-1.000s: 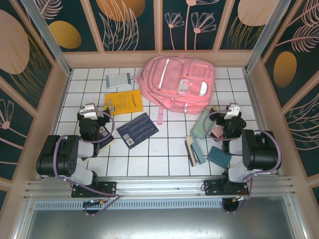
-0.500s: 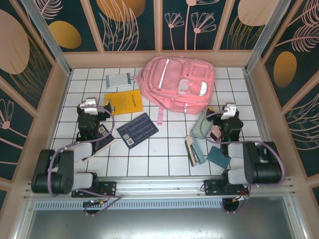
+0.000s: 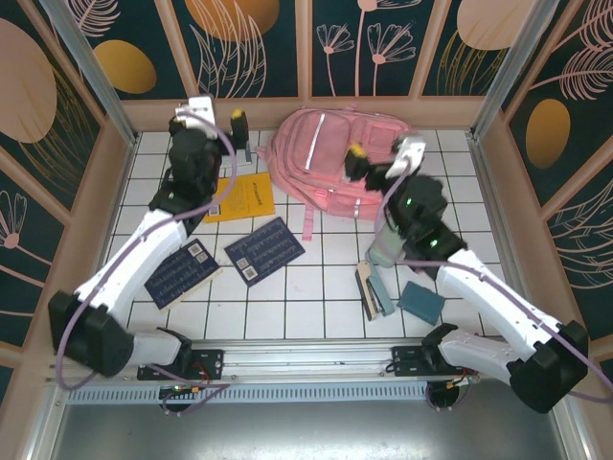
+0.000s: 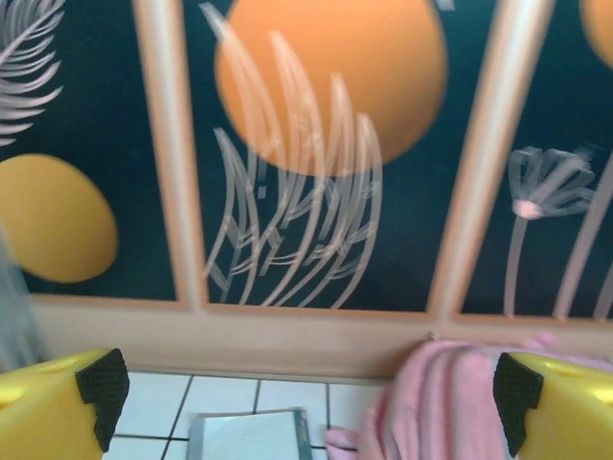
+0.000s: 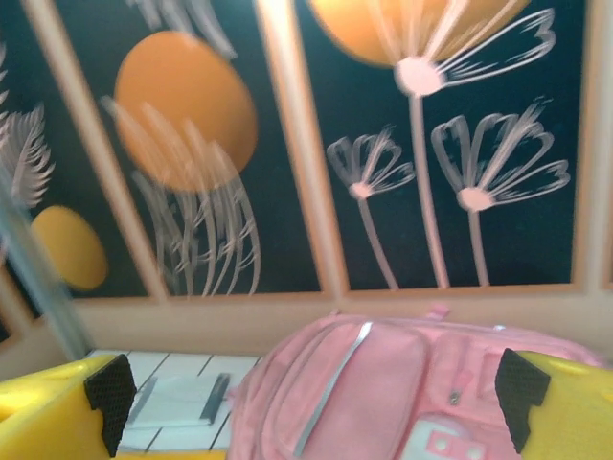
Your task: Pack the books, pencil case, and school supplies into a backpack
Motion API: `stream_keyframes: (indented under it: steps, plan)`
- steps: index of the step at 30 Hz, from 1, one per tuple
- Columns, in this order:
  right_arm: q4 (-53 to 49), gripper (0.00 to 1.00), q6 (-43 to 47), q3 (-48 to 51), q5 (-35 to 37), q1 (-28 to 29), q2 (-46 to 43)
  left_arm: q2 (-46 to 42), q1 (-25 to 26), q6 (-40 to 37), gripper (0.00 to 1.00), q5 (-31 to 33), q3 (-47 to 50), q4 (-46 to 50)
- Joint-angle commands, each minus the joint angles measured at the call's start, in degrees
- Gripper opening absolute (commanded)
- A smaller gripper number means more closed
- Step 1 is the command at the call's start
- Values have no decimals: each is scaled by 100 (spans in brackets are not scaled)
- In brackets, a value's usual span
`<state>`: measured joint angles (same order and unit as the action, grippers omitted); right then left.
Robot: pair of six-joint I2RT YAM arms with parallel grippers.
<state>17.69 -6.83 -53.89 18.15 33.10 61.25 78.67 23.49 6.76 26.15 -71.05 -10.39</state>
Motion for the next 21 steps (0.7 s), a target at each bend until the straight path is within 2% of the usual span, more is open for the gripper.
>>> stream_keyframes:
  steps: [1, 3, 4, 6, 9, 13, 16, 19, 21]
  plan:
    - [-1544, 99, -1478, -114, -486, -983, 115, 667, -218, 938, 99, 433, -182, 921]
    - [-1089, 99, -2058, 245, -1663, -1765, 18, 1169, -252, 1080, 99, -56, -520, 813]
    - [-1067, 99, -2271, 308, -1953, -1989, 71, 1504, -252, 1089, 99, -216, -896, 983]
    - [-1676, 99, -2340, -5, -2190, -2137, 449, 2544, -292, 1012, 99, -644, -1929, 1610]
    - [-1944, 99, -2434, -168, -2350, -2026, 956, 3853, -611, 1399, 99, -2016, -3376, 2319]
    - [-1716, 96, -2732, -20, -3602, -2027, 1395, 4746, -888, 2026, 99, -3092, -4078, 1908]
    - [-1330, 93, -3032, 298, -3962, -1992, 1488, 5547, -888, 2187, 99, -3308, -5019, 2007]
    - [-1615, 91, -3088, 137, -4039, -1884, 1813, 6406, -891, 2264, 99, -3583, -6105, 2369]
    - [-1823, 90, -3025, 4, -3996, -1732, 1967, 6682, -893, 2368, 99, -3901, -6199, 2201]
